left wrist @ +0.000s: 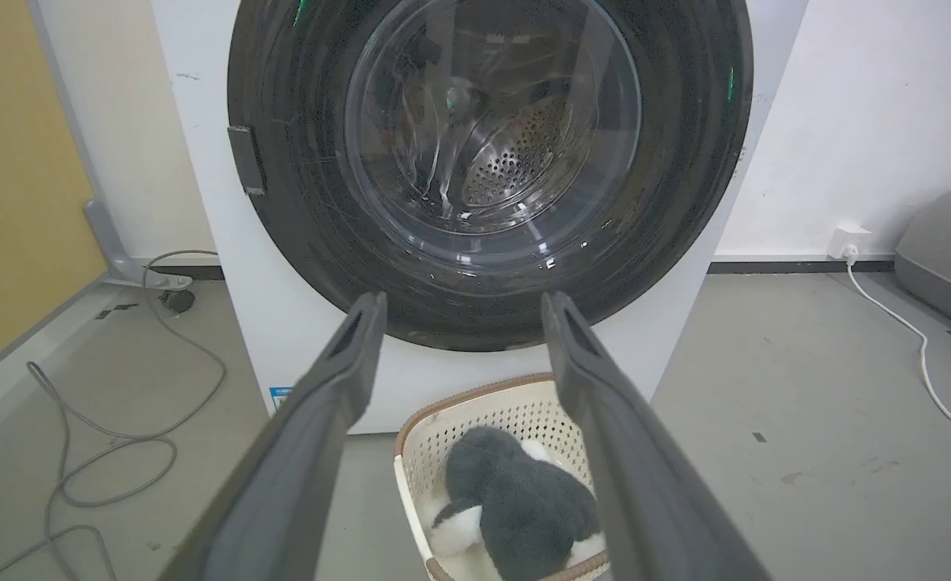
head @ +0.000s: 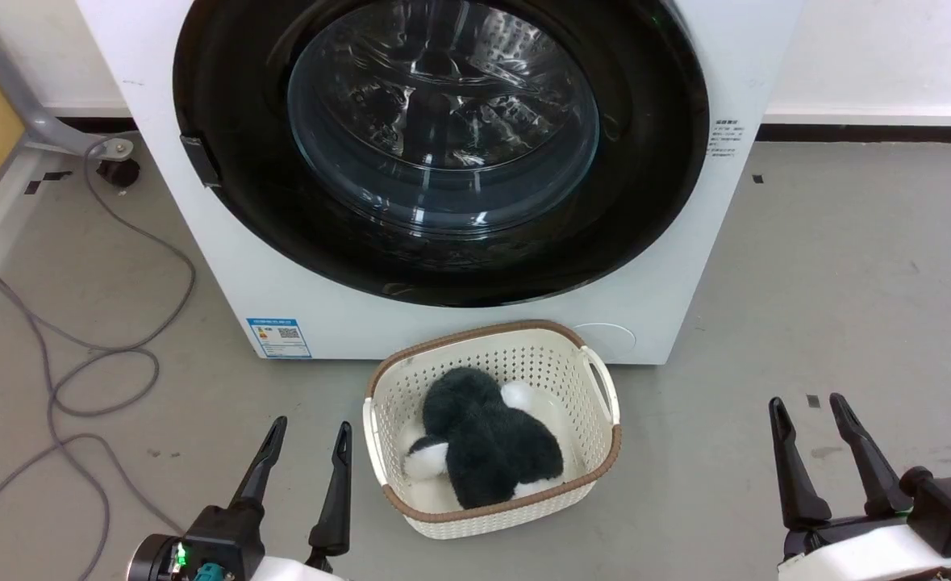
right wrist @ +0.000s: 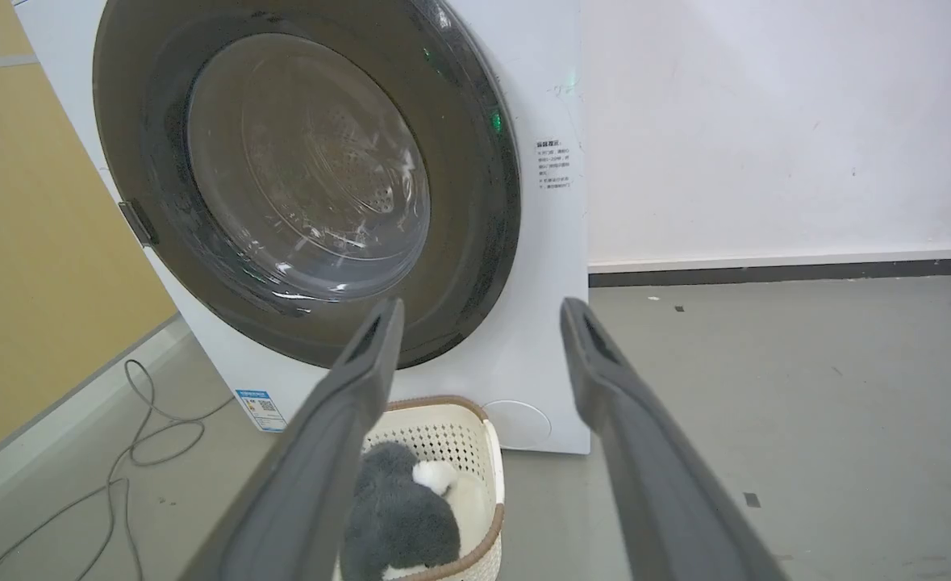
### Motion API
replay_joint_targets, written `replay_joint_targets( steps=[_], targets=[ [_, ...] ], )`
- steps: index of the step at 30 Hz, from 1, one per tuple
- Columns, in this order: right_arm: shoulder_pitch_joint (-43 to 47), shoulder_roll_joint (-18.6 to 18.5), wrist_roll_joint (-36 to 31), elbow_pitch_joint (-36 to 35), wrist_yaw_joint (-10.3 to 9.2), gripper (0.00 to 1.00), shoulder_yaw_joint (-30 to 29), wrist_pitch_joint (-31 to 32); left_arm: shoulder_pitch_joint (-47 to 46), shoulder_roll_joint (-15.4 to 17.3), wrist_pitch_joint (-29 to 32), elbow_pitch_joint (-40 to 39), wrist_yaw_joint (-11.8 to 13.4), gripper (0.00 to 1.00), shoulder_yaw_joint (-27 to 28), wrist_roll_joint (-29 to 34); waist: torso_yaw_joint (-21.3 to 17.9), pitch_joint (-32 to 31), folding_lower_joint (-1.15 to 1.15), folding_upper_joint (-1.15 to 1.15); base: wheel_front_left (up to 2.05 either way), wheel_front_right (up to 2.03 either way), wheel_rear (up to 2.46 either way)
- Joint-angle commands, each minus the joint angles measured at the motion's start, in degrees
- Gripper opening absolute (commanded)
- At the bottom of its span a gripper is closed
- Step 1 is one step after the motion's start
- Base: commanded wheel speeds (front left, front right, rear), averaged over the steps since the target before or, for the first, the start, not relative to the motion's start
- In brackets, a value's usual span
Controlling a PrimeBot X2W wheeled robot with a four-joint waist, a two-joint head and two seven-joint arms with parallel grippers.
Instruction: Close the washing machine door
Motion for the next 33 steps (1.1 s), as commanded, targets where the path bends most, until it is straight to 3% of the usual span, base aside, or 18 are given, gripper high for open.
replay_joint_targets(
  steps=[1,4,5,33],
  targets=[
    [1.1,0.5,-0.3,-0.3,-0.04,1.0,-0.1,-0.4,0.6,0.0,-0.3,0.0,0.5,1.0,0.1,0.2,0.1,0.1,0.01,0.0,0.0,0.0,0.0],
    [1.3,0.6,-0.4,-0.3,-0.04,1.0,-0.1,-0.6,0.3,0.0,-0.3,-0.6,0.6,1.0,0.1,0.2,0.3,0.2,0.01,0.0,0.0,0.0,0.0],
    [0.6,0.2,0.0,0.0,0.0,0.0,-0.1,-0.2,0.0,0.0,0.0,-0.6,0.5,0.0,0.0,0.0,0.3,0.2,0.01,0.0,0.0,0.0,0.0],
    [0.2,1.0,-2.9,-0.9,-0.01,0.0,-0.2,2.4,-0.6,0.0,2.9,-1.2,1.2,0.0,0.8,1.0,0.4,-0.4,0.01,0.0,0.0,0.0,0.0]
  ],
)
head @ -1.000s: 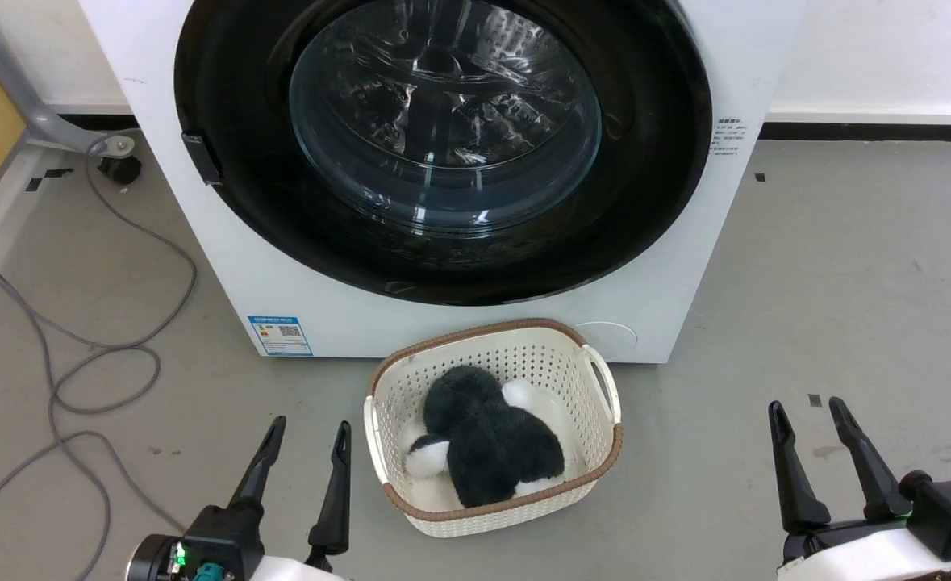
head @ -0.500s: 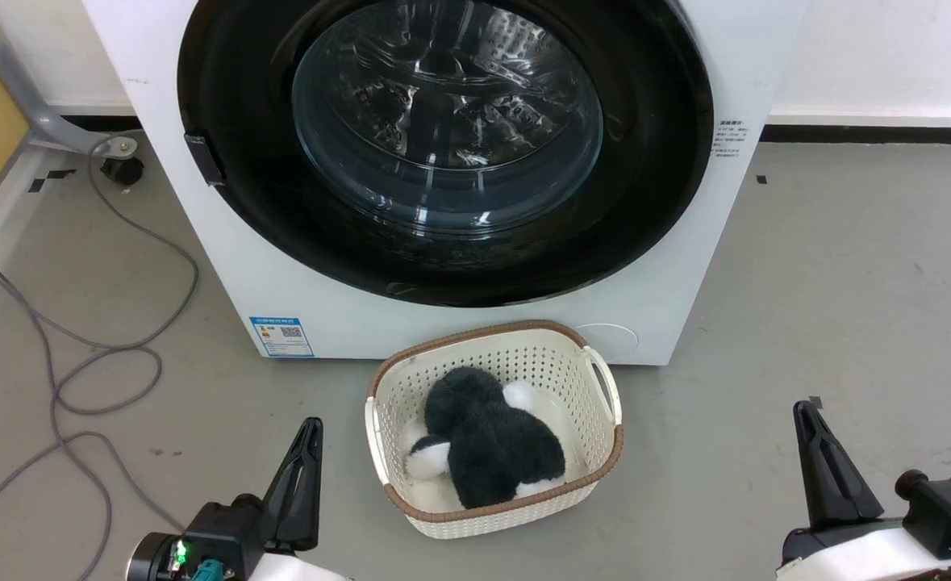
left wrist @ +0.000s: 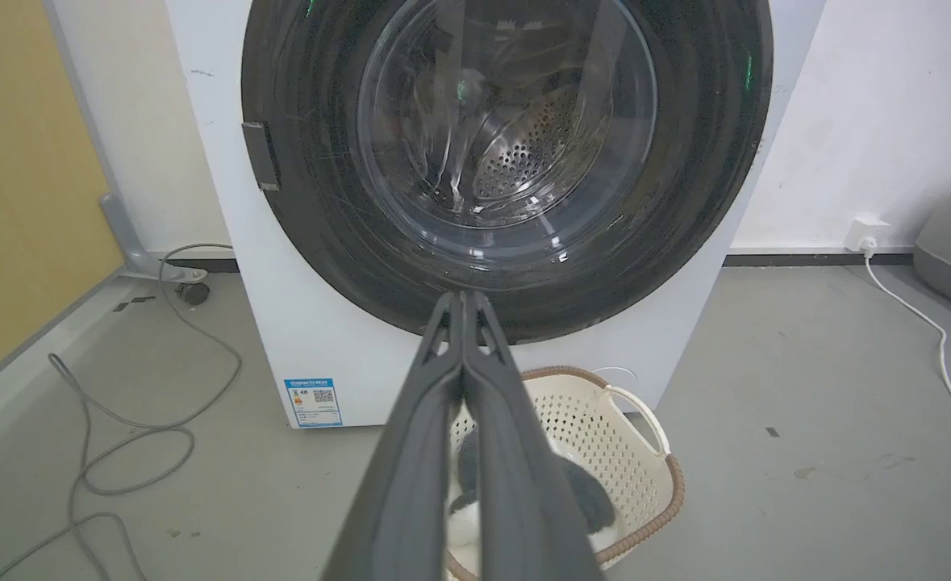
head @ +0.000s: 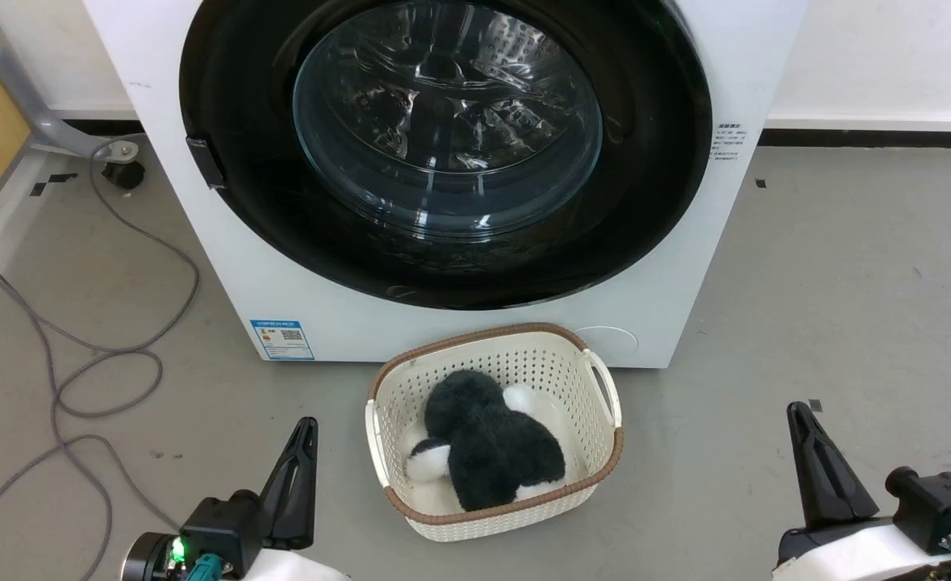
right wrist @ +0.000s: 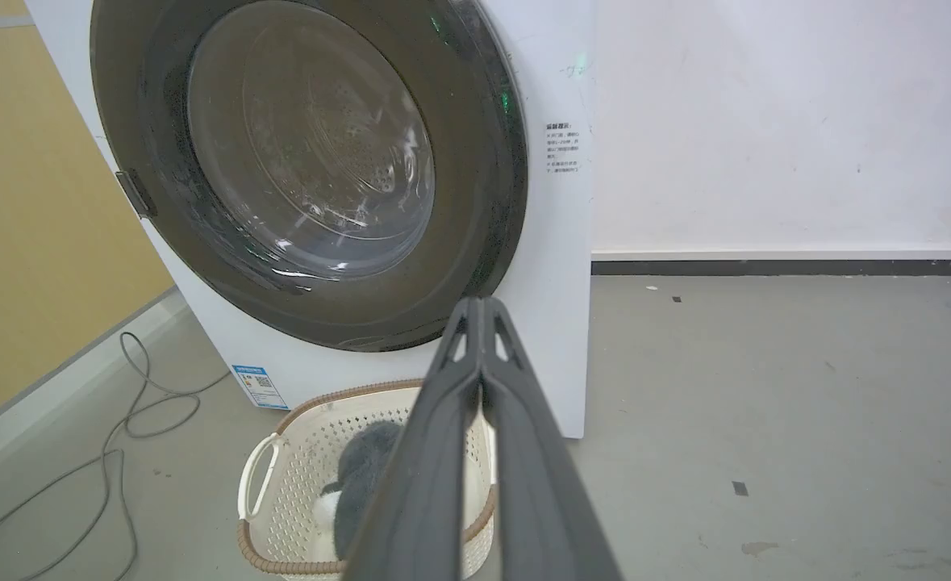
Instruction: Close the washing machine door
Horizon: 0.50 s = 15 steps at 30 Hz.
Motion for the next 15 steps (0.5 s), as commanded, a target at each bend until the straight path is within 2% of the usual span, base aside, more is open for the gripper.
replay_joint_targets(
  steps=[1,15],
  targets=[
    [-0.3,0.5,-0.5,-0.6,-0.01,0.0,-0.1,0.4,-0.5,0.0,0.5,-0.3,0.4,0.0,0.3,0.6,0.0,-0.1,0.0,0.0,0.0,0.0,0.0],
    [-0.4,0.9,-2.1,-1.1,-0.01,0.0,-0.1,1.8,-0.9,0.0,2.0,-0.7,0.8,0.0,0.8,1.2,0.0,-0.4,0.0,0.0,0.0,0.0,0.0]
  ],
)
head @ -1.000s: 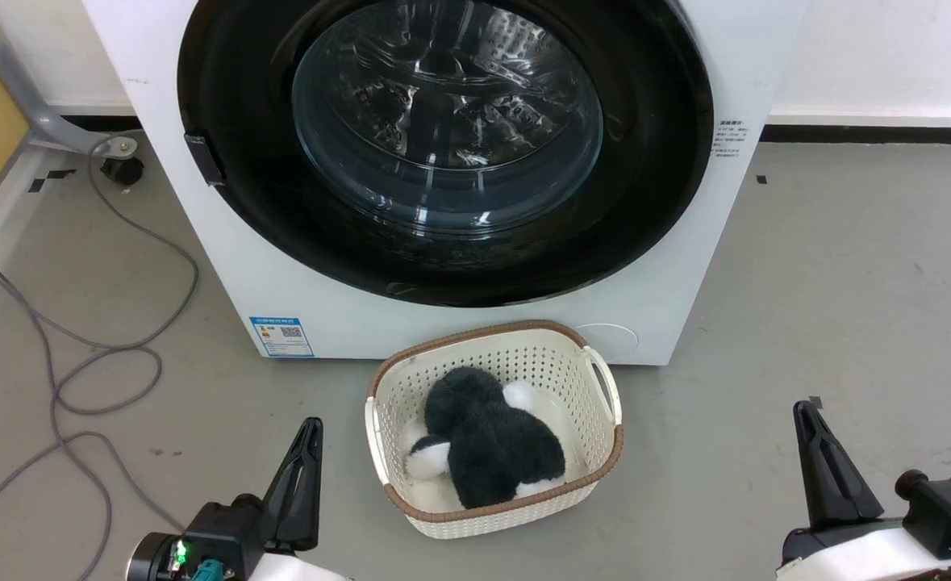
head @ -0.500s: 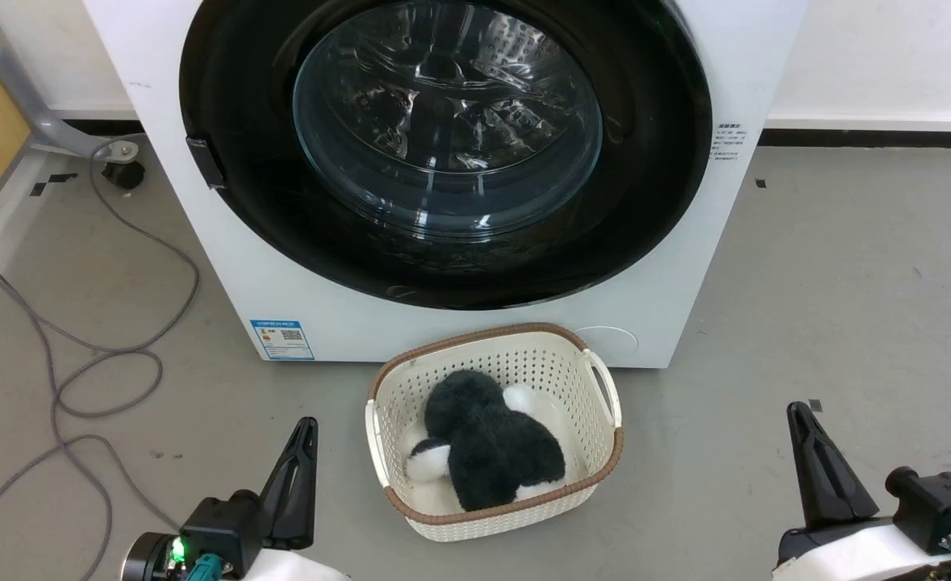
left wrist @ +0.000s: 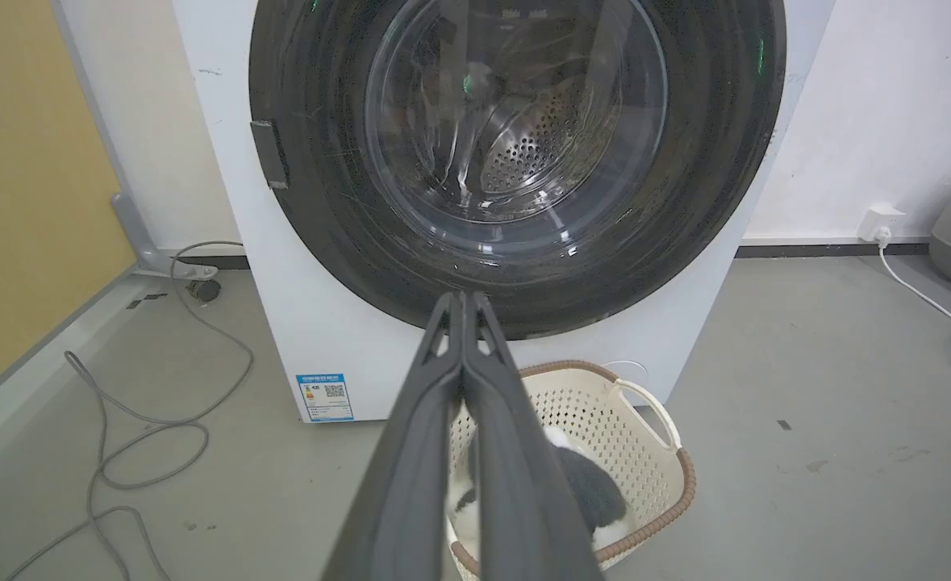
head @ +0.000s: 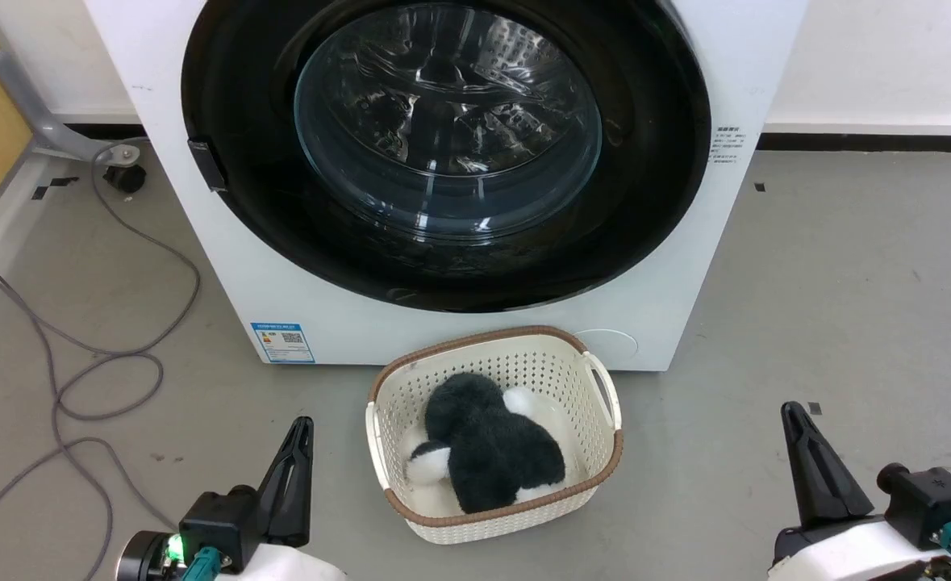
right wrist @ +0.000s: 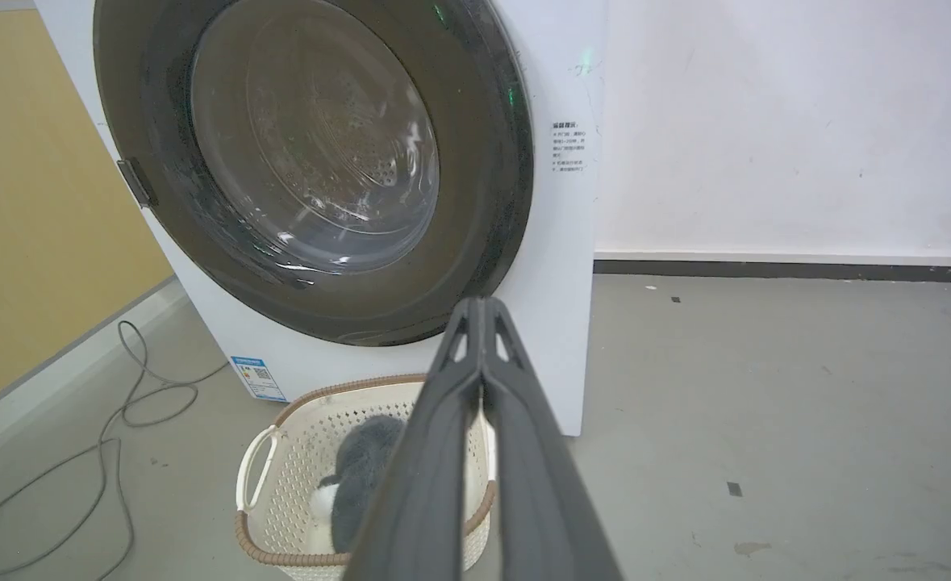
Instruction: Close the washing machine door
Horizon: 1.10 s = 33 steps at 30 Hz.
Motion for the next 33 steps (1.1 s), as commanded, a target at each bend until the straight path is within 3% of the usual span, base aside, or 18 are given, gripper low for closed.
replay_joint_targets(
  steps=[1,33],
  targets=[
    [-0.4,0.4,-0.7,-0.5,-0.01,0.0,-0.1,0.5,-0.8,0.0,0.3,-0.3,0.4,0.0,0.2,0.4,0.0,0.0,0.0,0.0,0.0,0.0,0.0],
    [-0.9,1.5,-4.8,-1.8,-0.02,0.0,-0.3,4.1,-1.6,0.0,4.3,-1.2,1.4,0.0,1.4,1.8,0.0,-0.9,0.0,0.0,0.0,0.0,0.0]
  ],
)
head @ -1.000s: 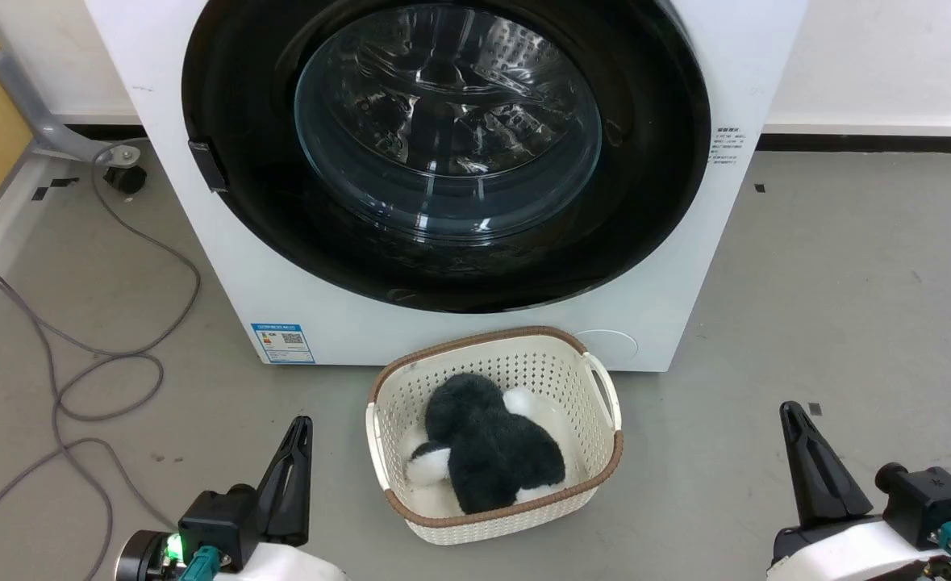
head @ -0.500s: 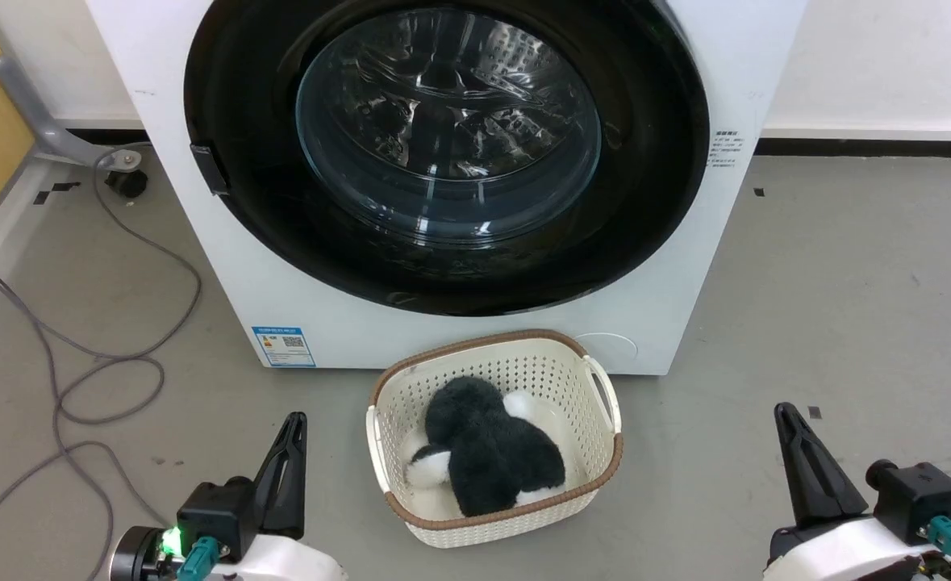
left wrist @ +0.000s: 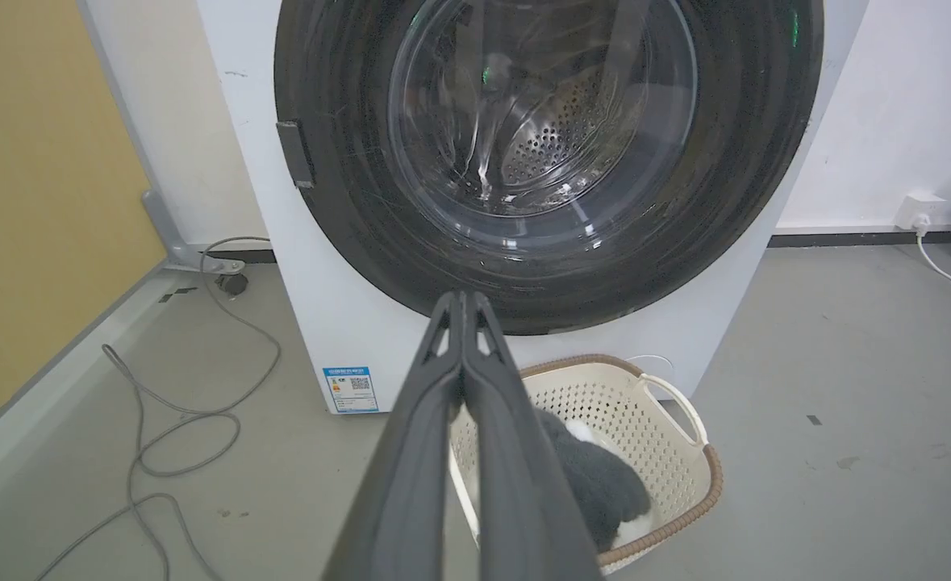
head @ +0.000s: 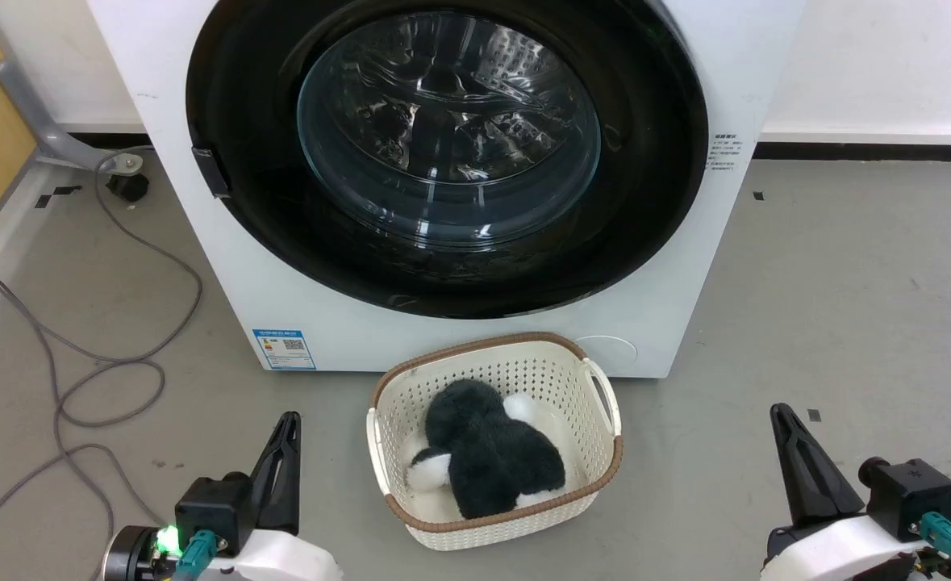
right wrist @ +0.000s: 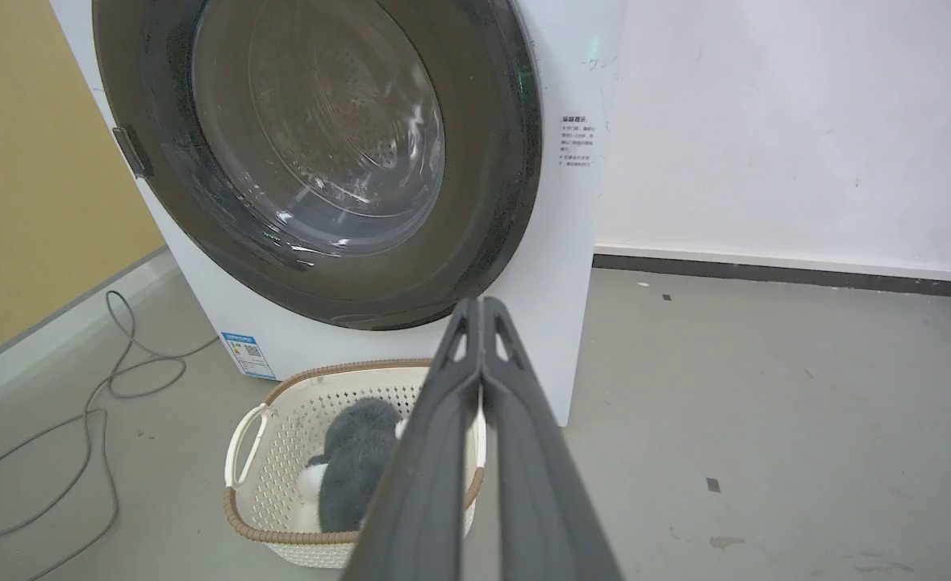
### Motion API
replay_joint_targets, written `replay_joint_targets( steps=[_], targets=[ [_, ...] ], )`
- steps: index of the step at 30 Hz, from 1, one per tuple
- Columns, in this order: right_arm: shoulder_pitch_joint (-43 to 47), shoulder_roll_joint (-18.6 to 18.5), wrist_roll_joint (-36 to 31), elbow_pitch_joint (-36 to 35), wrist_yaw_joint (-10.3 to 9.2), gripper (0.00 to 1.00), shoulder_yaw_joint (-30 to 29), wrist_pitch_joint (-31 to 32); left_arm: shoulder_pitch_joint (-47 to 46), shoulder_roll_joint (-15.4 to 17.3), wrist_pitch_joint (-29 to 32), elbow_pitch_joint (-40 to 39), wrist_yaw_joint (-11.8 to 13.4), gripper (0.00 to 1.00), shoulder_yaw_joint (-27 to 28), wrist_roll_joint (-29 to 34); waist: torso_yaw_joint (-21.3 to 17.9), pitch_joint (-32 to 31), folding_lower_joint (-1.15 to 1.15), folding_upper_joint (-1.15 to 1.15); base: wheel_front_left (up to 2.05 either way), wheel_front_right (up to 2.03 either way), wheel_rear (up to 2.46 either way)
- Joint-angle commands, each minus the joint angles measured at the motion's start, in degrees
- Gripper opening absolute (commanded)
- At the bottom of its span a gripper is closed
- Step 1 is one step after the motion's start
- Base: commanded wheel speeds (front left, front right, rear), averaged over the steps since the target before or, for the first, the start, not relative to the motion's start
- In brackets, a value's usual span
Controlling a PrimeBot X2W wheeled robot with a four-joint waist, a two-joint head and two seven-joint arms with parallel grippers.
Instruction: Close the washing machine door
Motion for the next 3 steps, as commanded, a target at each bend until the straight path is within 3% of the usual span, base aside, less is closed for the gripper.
replay_joint_targets(
  steps=[1,3],
  targets=[
    [-0.8,0.5,-0.8,-0.6,-0.03,0.0,-0.1,0.3,-1.0,0.0,0.3,-0.3,0.4,0.0,0.3,0.4,0.0,0.0,0.0,0.0,0.0,0.0,0.0],
    [-0.8,0.5,-1.1,-0.7,-0.03,0.0,-0.1,0.5,-1.0,0.0,0.6,-0.4,0.4,0.0,0.4,0.5,0.0,-0.1,0.0,0.0,0.0,0.0,0.0]
  ],
)
